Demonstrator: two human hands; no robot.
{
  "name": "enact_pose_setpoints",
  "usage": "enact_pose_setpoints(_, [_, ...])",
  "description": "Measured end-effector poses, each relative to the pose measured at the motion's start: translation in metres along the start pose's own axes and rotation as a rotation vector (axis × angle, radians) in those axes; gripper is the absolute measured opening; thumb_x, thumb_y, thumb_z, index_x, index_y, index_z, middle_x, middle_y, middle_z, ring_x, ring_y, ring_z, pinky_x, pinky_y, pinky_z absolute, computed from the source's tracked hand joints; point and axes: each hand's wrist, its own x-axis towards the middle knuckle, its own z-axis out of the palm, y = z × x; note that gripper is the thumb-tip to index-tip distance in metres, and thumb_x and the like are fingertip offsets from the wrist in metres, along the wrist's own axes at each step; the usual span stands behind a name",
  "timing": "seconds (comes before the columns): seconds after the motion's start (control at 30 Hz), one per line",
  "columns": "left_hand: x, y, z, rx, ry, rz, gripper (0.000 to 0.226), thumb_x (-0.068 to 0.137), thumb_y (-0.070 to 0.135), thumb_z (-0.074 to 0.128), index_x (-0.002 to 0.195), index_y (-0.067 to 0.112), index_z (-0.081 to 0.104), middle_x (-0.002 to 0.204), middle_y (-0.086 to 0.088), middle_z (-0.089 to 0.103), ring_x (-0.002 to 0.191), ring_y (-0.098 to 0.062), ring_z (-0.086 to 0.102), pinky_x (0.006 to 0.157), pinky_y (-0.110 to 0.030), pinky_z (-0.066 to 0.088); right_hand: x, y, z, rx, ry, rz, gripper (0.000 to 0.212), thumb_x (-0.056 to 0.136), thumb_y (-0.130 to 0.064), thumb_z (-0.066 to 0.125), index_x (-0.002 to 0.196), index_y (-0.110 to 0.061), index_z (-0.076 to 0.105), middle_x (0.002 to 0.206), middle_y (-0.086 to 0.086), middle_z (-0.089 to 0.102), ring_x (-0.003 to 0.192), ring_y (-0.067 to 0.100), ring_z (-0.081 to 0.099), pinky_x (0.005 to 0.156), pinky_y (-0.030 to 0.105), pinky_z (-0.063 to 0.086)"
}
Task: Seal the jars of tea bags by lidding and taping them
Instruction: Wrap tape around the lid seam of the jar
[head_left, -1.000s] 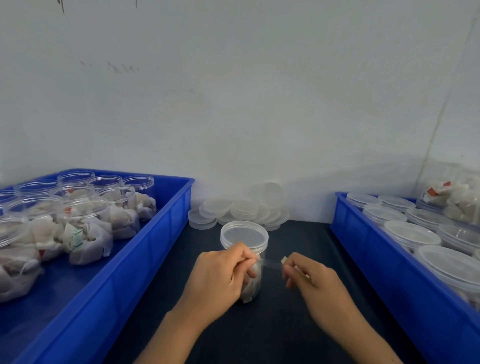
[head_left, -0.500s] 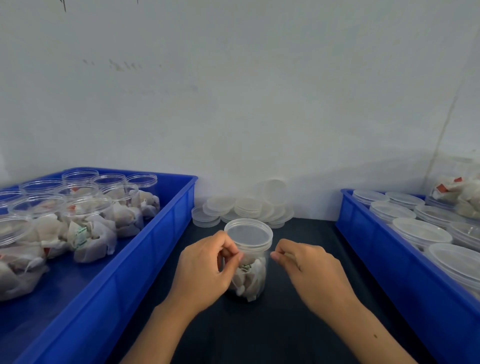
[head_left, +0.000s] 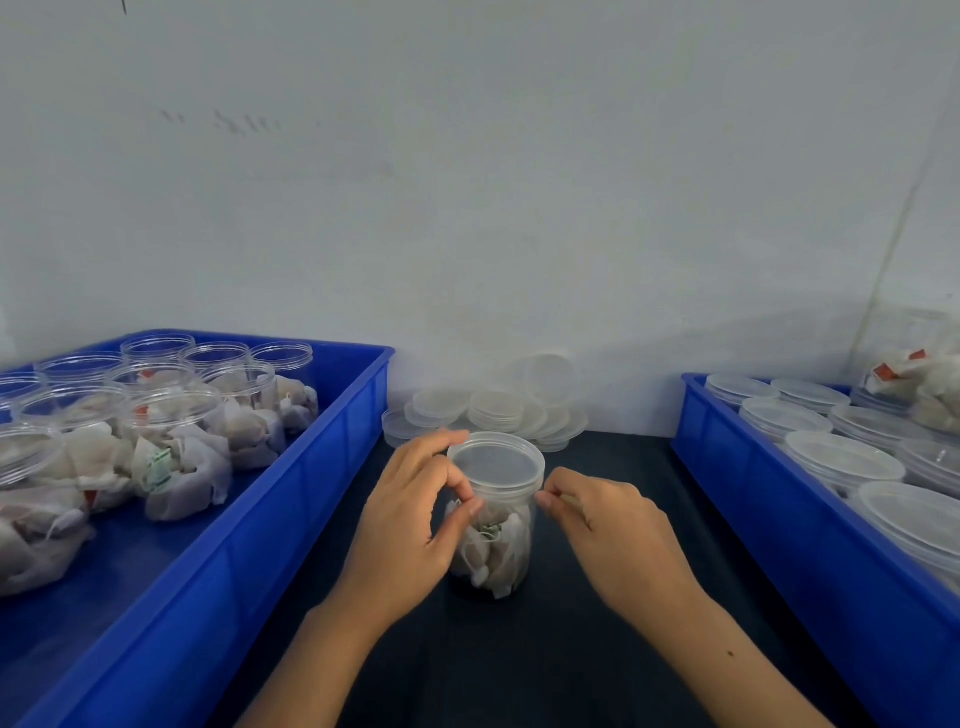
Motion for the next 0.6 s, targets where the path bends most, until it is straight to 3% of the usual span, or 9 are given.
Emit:
enact_pose_setpoints(0.07, [-0.002,-0.002,0.002,-0.054,-0.030,0.003,0.011,0.089,0.018,0.066,0.085,0.022,0.056,0.135,0.017,0.053,0.134,0.009,0.035,0.106,-0.005,0.023,0.001,0.000,0.001,0.010,0.006,-0.001,0.023,0.100,-0.045,0.037,0.093,-0.029,0.051,0.075,-0.007,0.053,0.069,0.012,0.053,0.062,0.029,0.045])
enact_pose_setpoints(0.4, [0.001,-0.001,0.007,-0.091,0.071,-0.004,0.015,0.083,0.015,0.072,0.080,0.016,0.057,0.124,0.014,0.063,0.128,0.008,0.046,0.103,-0.008,0.033,0.004,0.000,0.004,0.020,0.008,0.008,0.025,0.101,-0.044,0.038,0.102,-0.029,0.057,0.083,-0.007,0.060,0.074,0.012,0.058,0.068,0.034,0.053])
enact_pose_setpoints(0.5, [0.004,-0.002,0.006,-0.369,0.083,-0.152,0.023,0.075,0.023,0.076,0.070,0.014,0.055,0.111,0.014,0.071,0.122,0.005,0.054,0.101,-0.011,0.039,0.005,-0.001,0.004,0.035,0.008,0.037,0.025,0.100,-0.044,0.040,0.102,-0.029,0.059,0.088,-0.006,0.065,0.079,0.015,0.062,0.073,0.038,0.055])
enact_pose_setpoints(0.6, [0.008,-0.007,0.007,-0.596,0.069,-0.254,0.026,0.068,0.022,0.077,0.075,0.011,0.054,0.104,0.006,0.074,0.117,0.001,0.059,0.097,-0.013,0.044,0.005,-0.002,0.004,0.074,0.026,0.054,0.024,0.100,-0.043,0.042,0.098,-0.027,0.060,0.084,-0.004,0.066,0.074,0.016,0.062,0.070,0.039,0.055])
